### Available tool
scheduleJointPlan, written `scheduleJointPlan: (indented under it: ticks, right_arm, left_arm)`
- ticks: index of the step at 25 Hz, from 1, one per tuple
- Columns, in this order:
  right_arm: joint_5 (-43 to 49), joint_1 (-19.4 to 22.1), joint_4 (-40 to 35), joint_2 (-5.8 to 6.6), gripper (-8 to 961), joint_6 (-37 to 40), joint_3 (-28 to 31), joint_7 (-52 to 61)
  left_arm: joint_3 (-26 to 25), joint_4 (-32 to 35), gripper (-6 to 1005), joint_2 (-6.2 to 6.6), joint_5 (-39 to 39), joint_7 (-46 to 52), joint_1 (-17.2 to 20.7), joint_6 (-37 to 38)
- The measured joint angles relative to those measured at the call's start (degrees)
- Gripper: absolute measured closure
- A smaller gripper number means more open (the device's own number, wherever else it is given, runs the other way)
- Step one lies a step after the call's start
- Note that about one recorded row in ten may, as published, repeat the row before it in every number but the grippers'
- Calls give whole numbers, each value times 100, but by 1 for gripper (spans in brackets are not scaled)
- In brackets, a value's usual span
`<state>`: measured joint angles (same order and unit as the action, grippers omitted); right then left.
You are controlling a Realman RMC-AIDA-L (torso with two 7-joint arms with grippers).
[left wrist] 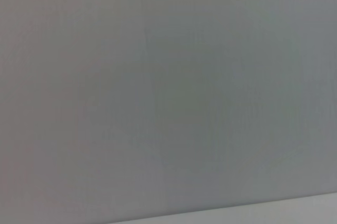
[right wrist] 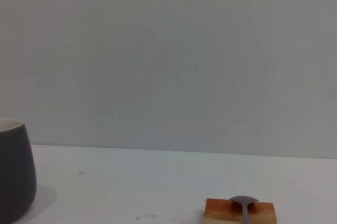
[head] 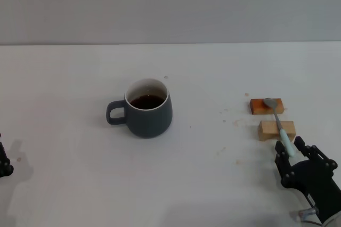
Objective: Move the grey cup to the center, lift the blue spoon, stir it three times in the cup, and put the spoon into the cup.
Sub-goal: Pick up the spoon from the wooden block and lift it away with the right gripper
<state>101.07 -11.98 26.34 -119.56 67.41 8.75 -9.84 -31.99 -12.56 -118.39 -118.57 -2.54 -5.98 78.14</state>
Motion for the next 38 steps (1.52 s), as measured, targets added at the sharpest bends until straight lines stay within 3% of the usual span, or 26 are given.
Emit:
scheduleJointPlan:
  ticks: [19, 33, 38]
  right_arm:
    - [0, -3, 20, 5, 649, -27, -14, 0]
    - [3, 60, 26, -3, 656, -3, -14, 0]
    - [37, 104, 69, 21, 770, 139, -34, -1]
  left_arm:
    - [9, 8, 1001, 0, 1, 0, 17, 0]
    - [9, 17, 1001, 0, 1, 4, 33, 15]
    - [9, 61, 1001, 0, 1, 8, 34, 1]
